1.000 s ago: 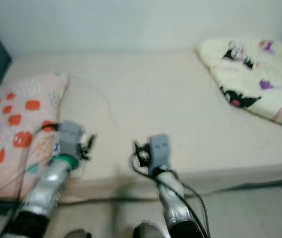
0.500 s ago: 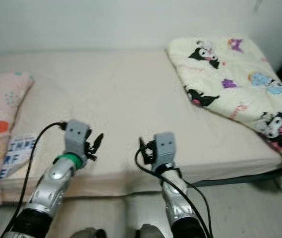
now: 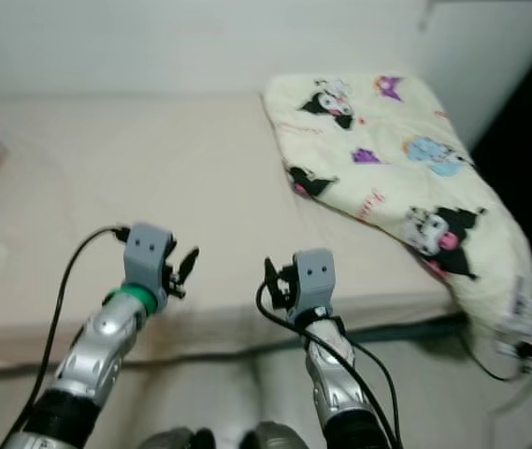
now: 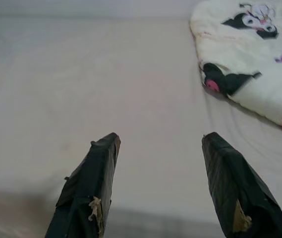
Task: Clean up the room
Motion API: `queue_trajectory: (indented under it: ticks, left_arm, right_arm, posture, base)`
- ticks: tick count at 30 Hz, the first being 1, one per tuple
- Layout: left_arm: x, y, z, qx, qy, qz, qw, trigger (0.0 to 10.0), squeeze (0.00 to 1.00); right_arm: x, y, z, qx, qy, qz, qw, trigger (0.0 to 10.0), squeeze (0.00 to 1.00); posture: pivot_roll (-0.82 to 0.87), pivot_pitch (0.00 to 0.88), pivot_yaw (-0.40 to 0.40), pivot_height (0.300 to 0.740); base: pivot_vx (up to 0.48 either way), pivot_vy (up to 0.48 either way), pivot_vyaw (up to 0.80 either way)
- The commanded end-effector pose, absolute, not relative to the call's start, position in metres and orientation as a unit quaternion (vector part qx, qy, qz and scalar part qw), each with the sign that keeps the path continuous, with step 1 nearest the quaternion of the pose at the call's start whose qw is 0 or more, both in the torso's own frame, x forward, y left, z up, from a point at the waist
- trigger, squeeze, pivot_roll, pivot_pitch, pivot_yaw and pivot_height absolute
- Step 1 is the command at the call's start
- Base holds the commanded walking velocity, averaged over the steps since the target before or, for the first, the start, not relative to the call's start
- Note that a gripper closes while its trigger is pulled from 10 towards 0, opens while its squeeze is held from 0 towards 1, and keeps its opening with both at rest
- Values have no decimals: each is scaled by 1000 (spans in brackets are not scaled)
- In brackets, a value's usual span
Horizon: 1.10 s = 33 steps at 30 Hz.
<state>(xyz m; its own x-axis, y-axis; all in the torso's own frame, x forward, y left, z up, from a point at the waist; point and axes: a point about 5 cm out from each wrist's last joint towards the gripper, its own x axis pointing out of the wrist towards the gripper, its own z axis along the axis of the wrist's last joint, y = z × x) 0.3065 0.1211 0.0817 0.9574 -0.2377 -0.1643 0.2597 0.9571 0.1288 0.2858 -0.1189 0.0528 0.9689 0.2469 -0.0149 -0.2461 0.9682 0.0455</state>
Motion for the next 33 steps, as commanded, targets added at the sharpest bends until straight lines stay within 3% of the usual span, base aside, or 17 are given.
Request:
queue_trajectory:
  ticks: [1,10,33]
  left_arm:
    - [305,121,78,76,82,-127,986,10000,0]
    - [305,121,78,76,83,-127,985,10000,0]
    - [308,119,79,74,83,-124,986,10000,0]
  right_arm:
    - [284,-120,49,20,20,124,992,10000,0]
    - [284,-119,48,21,20,124,992,10000,0]
    - [284,-119,49,20,19,124,992,10000,0]
  posture:
    - [-46,30,48,740]
    - [-45,30,49,740]
    - [-50,23,49,740]
  base:
    - [0,-450,0]
    - [0,-433,0]
    - [0,0,0]
